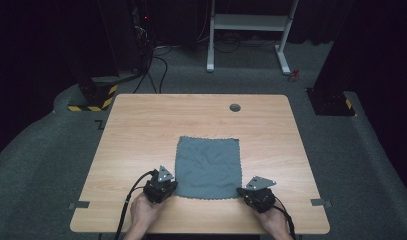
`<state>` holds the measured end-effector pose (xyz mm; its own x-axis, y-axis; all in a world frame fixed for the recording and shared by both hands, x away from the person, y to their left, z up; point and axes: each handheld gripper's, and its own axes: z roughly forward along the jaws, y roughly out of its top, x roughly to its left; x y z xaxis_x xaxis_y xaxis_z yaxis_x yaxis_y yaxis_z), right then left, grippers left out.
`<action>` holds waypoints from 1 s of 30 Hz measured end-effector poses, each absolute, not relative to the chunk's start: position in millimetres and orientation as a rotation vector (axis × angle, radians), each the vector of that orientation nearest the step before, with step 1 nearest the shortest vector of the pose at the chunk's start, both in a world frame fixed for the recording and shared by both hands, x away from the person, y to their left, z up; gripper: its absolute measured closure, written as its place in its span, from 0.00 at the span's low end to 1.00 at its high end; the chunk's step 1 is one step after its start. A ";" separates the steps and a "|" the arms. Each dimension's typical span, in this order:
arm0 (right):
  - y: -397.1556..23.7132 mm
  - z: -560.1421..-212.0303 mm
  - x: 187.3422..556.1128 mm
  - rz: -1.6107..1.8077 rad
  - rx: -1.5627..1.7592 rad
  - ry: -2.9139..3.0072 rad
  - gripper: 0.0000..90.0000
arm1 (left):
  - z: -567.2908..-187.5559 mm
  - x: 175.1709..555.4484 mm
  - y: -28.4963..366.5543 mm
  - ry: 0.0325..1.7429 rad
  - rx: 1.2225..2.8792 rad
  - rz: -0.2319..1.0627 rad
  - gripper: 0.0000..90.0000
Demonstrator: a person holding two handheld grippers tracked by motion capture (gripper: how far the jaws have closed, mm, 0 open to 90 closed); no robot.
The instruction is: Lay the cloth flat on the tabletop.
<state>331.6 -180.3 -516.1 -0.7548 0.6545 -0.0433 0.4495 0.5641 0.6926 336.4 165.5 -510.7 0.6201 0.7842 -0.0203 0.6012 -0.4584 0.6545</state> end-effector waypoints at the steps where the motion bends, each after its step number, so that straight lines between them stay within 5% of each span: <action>1: -179.8 -515.7 331.3 0.978 0.907 2.506 1.00 | -510.5 336.7 167.3 1.082 2.213 0.376 0.99; 21: -204.9 -511.6 314.6 0.903 0.919 2.497 1.00 | -509.7 320.1 170.8 1.096 2.201 0.268 0.99; 30: -176.8 -510.1 335.6 1.021 0.864 2.494 0.92 | -498.4 345.4 165.0 1.105 2.162 0.419 0.69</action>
<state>335.6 -176.8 -510.1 -0.7699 0.6358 -0.0547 0.4149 0.5638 0.7141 345.4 165.0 -498.4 0.5907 0.8067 -0.0158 0.5934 -0.4211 0.6859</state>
